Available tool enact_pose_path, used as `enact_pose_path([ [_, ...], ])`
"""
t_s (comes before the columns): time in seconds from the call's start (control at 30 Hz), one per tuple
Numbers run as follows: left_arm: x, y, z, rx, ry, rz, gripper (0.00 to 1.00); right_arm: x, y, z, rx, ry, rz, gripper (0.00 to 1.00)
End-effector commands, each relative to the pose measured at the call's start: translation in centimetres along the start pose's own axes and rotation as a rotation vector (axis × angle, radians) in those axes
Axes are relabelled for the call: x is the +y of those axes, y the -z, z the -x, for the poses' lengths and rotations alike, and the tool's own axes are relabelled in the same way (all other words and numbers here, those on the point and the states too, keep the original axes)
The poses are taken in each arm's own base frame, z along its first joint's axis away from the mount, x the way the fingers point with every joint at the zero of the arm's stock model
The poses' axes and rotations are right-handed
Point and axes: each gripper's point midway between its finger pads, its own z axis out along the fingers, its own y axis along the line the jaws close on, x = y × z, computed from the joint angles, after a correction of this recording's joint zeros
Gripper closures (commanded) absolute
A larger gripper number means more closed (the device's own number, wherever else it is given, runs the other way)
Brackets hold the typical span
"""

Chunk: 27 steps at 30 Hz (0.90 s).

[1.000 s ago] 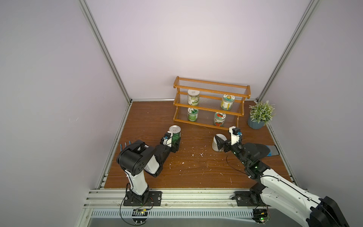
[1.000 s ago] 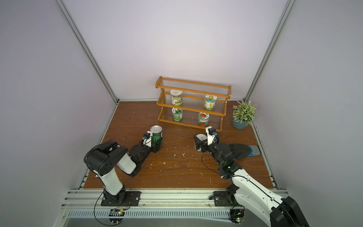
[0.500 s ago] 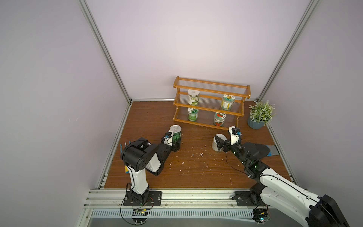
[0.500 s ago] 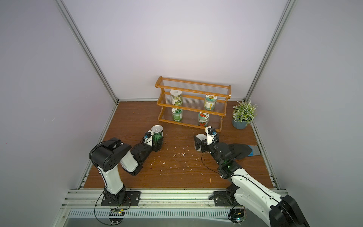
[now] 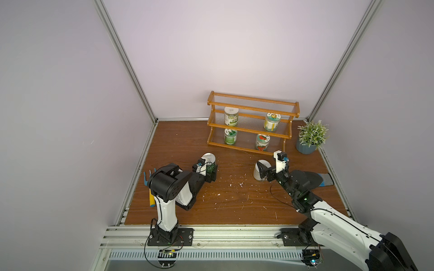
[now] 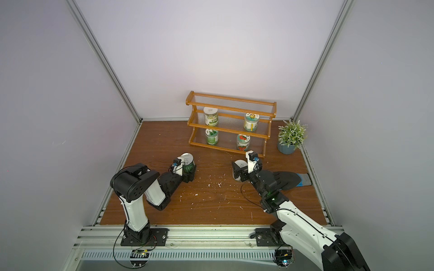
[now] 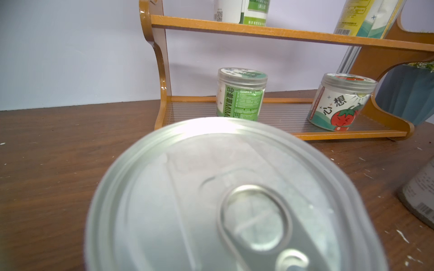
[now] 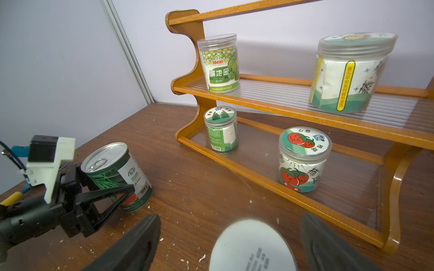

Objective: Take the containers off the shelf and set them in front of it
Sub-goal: Place the container at the center of the board.

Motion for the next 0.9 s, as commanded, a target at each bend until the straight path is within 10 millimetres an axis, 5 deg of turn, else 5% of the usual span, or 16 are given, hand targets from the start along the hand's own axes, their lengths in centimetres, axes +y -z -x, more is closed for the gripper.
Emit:
enact_pose_path([
  [0.0, 0.1, 0.6, 3.8, -0.156, 0.013, 0.003, 0.02, 0.1, 0.3, 1.6, -0.060, -0.003, -0.004, 0.01],
  [0.43, -0.4, 2.2, 7.4, -0.213, -0.039, 0.015, 0.01, 0.0, -0.1, 1.9, -0.056, -0.006, -0.017, 0.01],
  [0.87, -1.3, 3.4, 11.1, -0.230, -0.096, 0.004, 0.01, -1.5, -1.5, 4.6, -0.079, 0.006, -0.114, 0.01],
])
